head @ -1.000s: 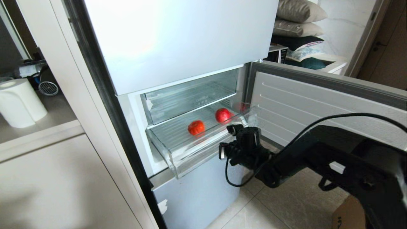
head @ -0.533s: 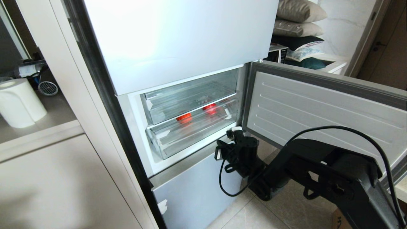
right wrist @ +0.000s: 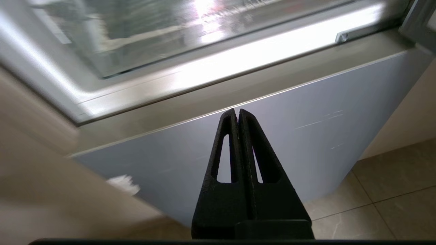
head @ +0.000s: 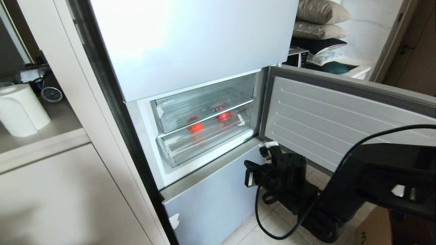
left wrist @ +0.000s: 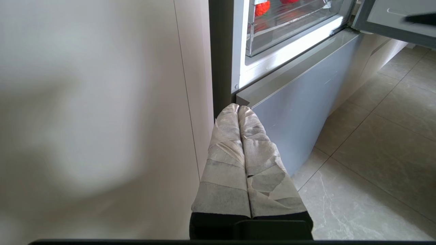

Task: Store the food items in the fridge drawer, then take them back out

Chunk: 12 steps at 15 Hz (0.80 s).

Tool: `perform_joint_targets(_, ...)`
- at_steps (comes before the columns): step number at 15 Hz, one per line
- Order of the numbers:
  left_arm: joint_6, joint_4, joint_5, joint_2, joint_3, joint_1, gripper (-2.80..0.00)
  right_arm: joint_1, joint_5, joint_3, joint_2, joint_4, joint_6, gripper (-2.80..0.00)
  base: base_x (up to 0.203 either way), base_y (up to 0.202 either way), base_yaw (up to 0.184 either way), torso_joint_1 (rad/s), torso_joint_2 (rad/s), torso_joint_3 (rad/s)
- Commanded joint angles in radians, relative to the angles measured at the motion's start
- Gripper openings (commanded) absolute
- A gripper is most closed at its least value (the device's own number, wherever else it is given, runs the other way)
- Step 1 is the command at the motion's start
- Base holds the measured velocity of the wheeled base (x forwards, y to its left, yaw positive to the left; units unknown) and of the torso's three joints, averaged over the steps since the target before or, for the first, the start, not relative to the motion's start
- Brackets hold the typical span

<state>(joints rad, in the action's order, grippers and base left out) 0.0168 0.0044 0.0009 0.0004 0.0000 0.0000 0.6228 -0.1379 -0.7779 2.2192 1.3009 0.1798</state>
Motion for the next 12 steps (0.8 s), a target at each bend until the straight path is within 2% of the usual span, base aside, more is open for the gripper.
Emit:
perform_joint_targets(1,0.0,0.0,0.001,0.0,0.0,0.0,-2.8,0.05,-0.011,0.18,-0.286,0.008,-0.017,-2.8,0.0,0.0,0.0,0.0,0.0,0.0)
perform_joint_targets(3,0.0,0.0,0.0,0.0,0.0,0.0,-2.8,0.102,-0.062,0.311,-0.486,0.008,-0.052,-2.8,0.0,0.0,0.0,0.0,0.0,0.0)
perform_joint_targets(4,0.0,0.0,0.001,0.0,0.0,0.0,-2.8,0.123,-0.112,0.366,-0.59,0.008,-0.073,-2.8,0.0,0.0,0.0,0.0,0.0,0.0)
perform_joint_targets(8,0.0,0.0,0.001,0.0,0.0,0.0,-2.8,0.149,-0.365,0.576,-0.996,0.004,-0.14,-2.8,0.0,0.0,0.0,0.0,0.0,0.0)
perform_joint_targets(10,0.0,0.0,0.001,0.0,0.0,0.0,-2.8,0.072,-0.45,0.681,-1.19,-0.022,-0.15,-2.8,0.0,0.0,0.0,0.0,0.0,0.0)
perform_joint_targets(12,0.0,0.0,-0.001,0.0,0.0,0.0,-2.8,-0.075,-0.492,0.729,-1.373,-0.134,-0.155,-2.8,0.0,0.0,0.0,0.0,0.0,0.0)
